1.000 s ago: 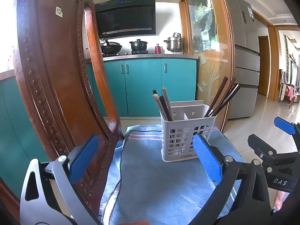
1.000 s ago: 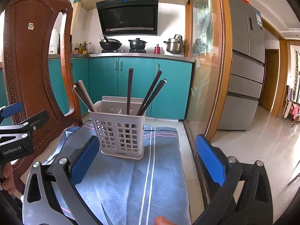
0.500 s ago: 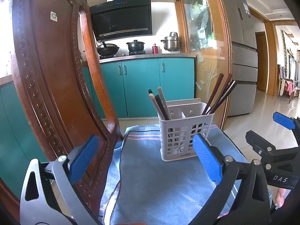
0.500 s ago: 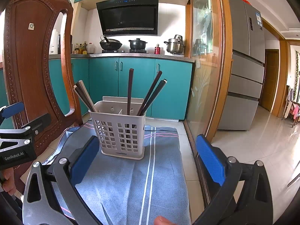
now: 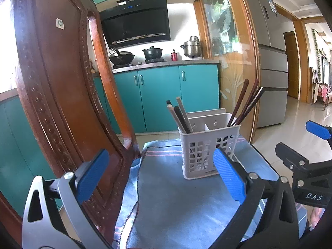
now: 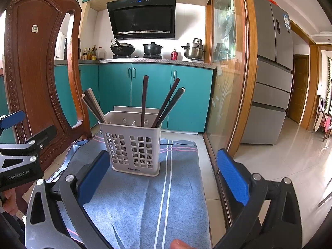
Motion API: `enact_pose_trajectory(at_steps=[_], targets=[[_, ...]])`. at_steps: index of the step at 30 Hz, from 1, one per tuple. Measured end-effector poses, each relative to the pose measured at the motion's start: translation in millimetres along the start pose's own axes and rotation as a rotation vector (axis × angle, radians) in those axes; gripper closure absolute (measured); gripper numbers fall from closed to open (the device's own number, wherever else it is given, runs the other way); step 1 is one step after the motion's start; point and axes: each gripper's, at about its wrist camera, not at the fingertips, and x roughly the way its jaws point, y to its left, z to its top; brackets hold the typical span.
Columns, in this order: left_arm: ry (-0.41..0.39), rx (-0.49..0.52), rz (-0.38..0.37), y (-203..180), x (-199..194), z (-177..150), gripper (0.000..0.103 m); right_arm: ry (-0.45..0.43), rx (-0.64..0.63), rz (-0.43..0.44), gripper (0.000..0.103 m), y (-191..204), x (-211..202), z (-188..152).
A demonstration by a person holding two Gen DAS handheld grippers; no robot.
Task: Organize utensils
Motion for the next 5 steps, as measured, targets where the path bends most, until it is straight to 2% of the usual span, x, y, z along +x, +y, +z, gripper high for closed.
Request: enact_pose_trajectory(at_steps=[5], targets=[[0.019, -0.022, -0.015, 4.4, 3.3, -0.9, 0.003, 0.001, 0.001, 0.002, 0.003, -0.2, 0.0, 0.0]])
